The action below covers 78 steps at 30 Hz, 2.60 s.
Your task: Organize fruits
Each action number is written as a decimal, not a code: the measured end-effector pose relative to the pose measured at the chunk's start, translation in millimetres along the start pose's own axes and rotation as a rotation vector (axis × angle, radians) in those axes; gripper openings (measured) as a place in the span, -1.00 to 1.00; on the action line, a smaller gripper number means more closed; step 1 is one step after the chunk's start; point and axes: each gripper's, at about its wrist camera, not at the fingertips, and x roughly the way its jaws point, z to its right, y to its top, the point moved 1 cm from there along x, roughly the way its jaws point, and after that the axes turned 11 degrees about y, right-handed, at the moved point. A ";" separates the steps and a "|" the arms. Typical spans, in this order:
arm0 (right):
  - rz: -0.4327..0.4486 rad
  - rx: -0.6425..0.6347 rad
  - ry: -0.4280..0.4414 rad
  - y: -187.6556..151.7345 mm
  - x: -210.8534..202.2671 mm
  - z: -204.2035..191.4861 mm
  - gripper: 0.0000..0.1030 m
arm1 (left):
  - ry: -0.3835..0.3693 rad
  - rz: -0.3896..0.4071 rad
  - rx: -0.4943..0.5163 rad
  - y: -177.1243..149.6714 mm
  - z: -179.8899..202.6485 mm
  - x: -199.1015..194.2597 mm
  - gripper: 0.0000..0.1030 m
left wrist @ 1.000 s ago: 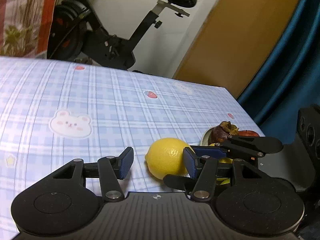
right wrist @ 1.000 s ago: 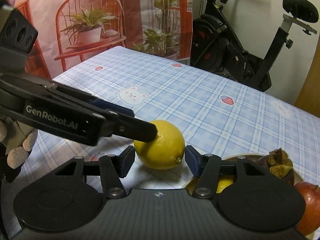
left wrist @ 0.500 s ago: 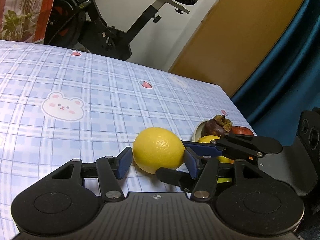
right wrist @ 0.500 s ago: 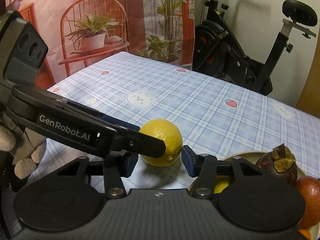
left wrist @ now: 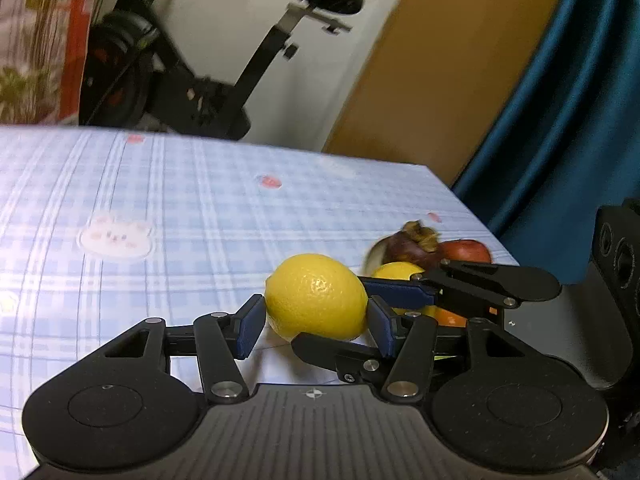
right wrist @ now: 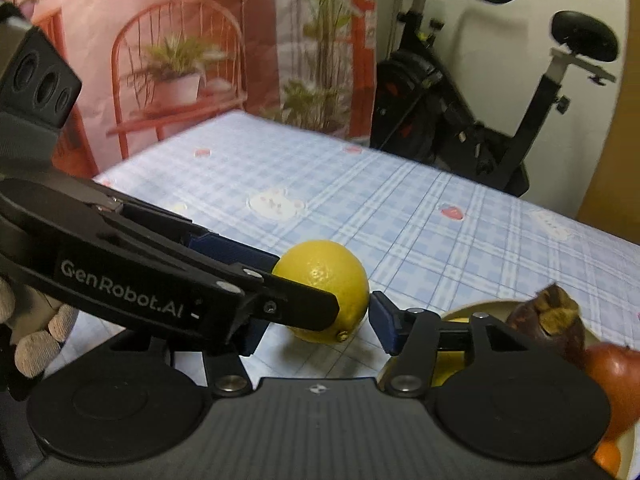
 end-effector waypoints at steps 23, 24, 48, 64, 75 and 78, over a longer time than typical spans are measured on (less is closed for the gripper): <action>0.182 0.197 -0.155 -37.6 -123.3 53.4 0.09 | -0.137 -0.016 0.208 24.0 124.8 22.7 0.14; 0.181 0.204 -0.159 -39.3 -123.8 55.9 0.09 | -0.137 -0.022 0.205 24.3 125.6 26.8 0.14; 0.120 0.186 -0.220 -40.6 -112.5 67.8 0.20 | -0.035 -0.010 0.175 28.7 119.7 23.5 0.38; 0.062 0.172 -0.271 -25.5 -140.9 38.9 1.00 | 0.139 0.104 0.156 28.9 112.5 -52.0 0.82; 0.087 0.237 -0.240 -18.8 -178.4 10.3 1.00 | 0.205 0.168 0.080 23.6 103.4 -117.0 0.82; 0.100 0.233 -0.247 -15.9 -191.1 -1.0 1.00 | 0.271 0.199 0.091 22.4 107.5 -137.2 0.82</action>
